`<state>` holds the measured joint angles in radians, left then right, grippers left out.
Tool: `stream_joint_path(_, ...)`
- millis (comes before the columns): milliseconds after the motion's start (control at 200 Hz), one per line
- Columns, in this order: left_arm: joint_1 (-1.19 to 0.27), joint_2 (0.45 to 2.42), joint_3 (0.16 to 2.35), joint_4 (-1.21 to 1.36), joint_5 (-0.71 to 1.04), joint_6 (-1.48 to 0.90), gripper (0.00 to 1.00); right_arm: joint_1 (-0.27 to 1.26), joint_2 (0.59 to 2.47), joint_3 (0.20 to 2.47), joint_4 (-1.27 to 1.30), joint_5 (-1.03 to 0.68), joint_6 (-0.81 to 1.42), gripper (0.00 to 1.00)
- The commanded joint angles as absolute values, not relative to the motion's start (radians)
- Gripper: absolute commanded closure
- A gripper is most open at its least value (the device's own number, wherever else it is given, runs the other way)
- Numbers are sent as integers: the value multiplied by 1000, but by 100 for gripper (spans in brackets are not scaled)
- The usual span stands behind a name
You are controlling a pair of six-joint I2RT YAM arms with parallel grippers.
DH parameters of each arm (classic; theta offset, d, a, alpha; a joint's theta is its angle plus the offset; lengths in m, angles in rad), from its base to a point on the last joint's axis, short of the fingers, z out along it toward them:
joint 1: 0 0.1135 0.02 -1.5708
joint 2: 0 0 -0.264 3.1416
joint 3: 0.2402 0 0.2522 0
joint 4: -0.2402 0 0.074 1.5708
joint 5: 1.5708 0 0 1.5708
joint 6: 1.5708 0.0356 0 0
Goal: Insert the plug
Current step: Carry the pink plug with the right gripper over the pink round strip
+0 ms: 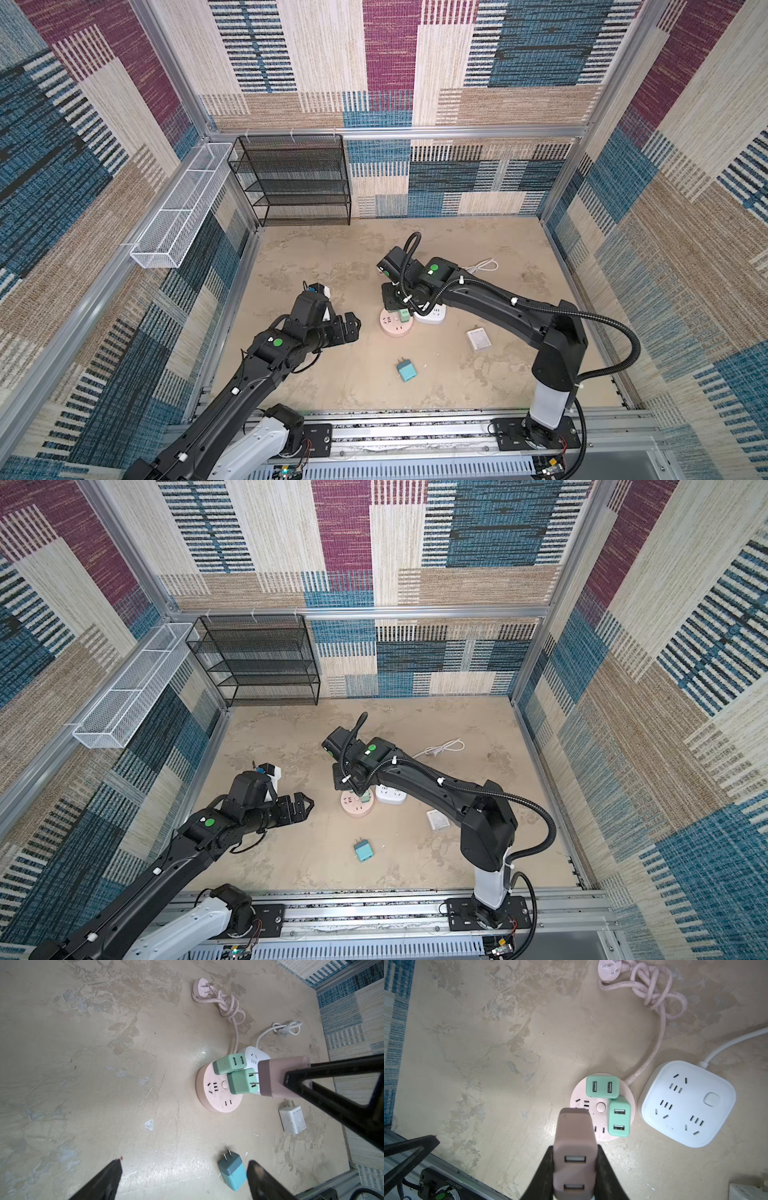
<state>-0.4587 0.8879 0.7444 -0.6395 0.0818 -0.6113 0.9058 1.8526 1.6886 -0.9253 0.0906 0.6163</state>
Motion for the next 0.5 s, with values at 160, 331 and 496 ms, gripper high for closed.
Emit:
stream_joint_path(160, -453, 872, 724, -599, 89, -628, 1, 909, 1909, 1720, -991, 70, 588, 100)
stream_joint_path(331, -449, 864, 714, -592, 87, -628, 2, 912, 1931, 1721, -1005, 70, 581, 100)
stream_joint_path(496, -448, 862, 702, -579, 98, -634, 2, 912, 1950, 1724, -1006, 75, 574, 100)
